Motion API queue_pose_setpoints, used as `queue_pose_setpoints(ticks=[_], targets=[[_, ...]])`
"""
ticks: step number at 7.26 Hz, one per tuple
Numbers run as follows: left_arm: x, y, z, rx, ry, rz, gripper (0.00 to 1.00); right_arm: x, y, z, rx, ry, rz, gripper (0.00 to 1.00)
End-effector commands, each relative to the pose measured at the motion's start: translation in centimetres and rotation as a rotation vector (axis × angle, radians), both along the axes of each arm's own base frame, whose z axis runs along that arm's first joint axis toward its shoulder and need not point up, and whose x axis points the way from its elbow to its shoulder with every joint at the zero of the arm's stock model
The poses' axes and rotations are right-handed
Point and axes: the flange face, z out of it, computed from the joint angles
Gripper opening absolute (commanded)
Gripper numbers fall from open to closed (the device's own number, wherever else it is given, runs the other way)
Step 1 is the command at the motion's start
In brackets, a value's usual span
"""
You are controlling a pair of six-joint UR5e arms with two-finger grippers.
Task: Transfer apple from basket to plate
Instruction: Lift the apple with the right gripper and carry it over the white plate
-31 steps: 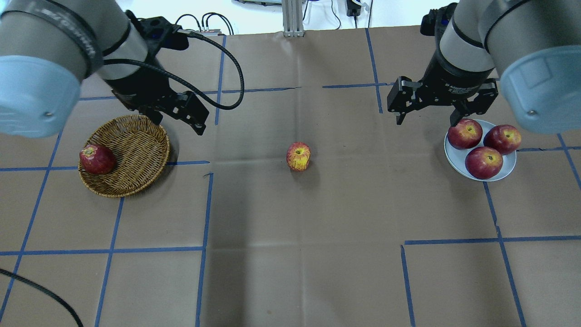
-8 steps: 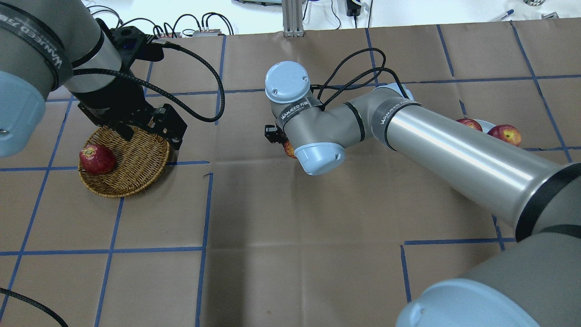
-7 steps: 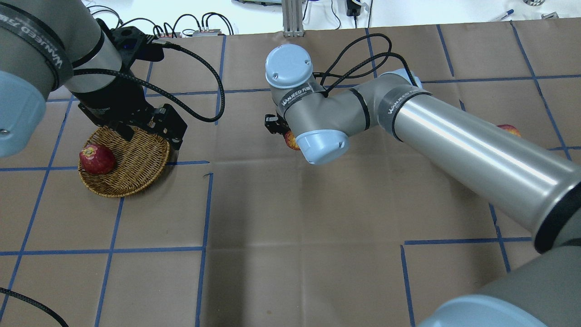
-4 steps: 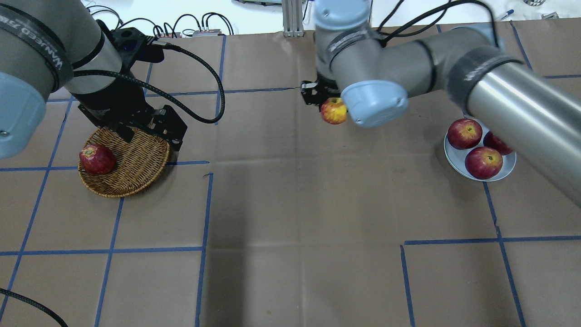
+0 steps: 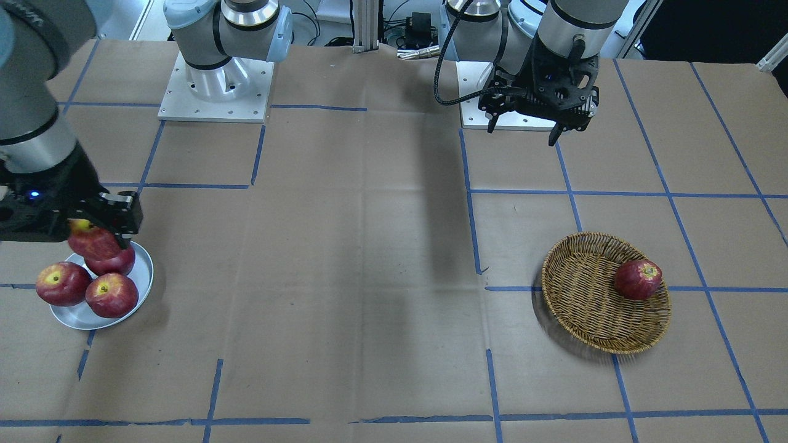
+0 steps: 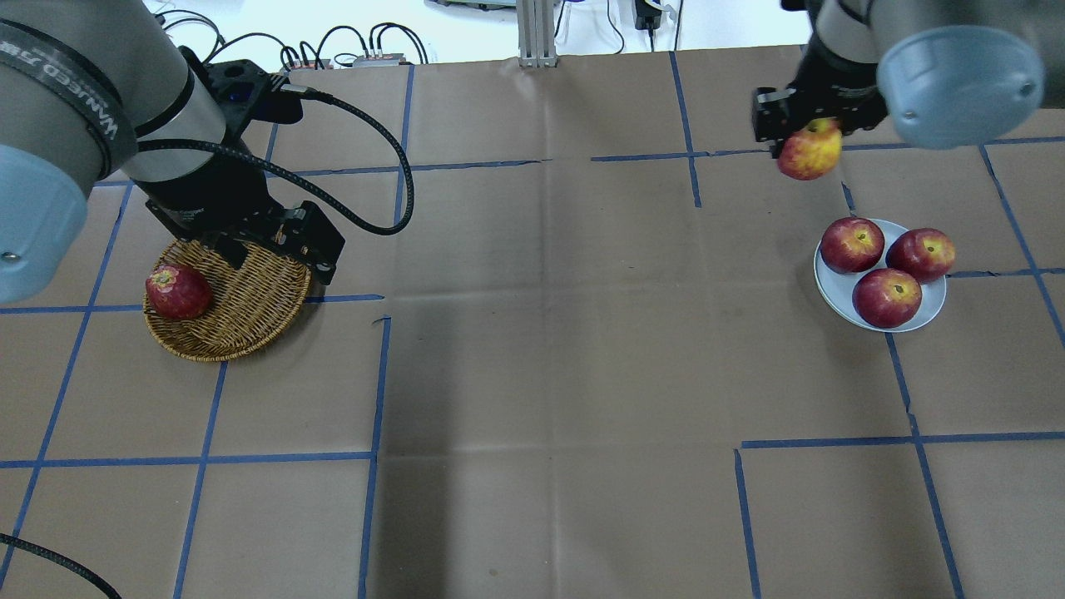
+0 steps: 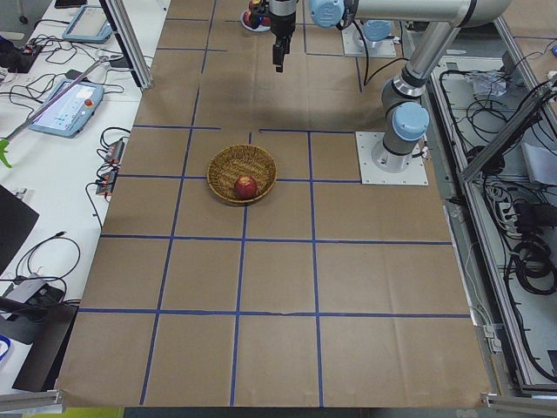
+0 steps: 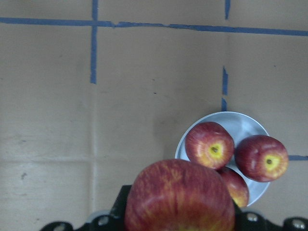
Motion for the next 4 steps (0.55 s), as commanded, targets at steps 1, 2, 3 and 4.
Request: queue_pose_setpoints(ticks=[1, 2, 3, 4], targets=[[0.0, 0.0, -0.1, 0.002, 0.000, 0.000, 0.99, -9.0, 1.5, -3.1, 0.043, -0.057, 0.018, 0.62], [0.0, 0.0, -0.1, 0.002, 0.000, 0.000, 0.99, -11.6, 2.3, -4.7, 0.057, -0.098, 0.009, 0.62], [0.0, 0.0, -0.1, 0.003, 0.000, 0.000, 0.99, -12.4, 2.6, -6.5, 0.041, -0.110, 0.008, 0.62], [0.0, 0.0, -0.1, 0.003, 0.000, 0.000, 0.99, -12.6, 2.7, -8.9, 0.013, -0.097, 0.009, 0.62]])
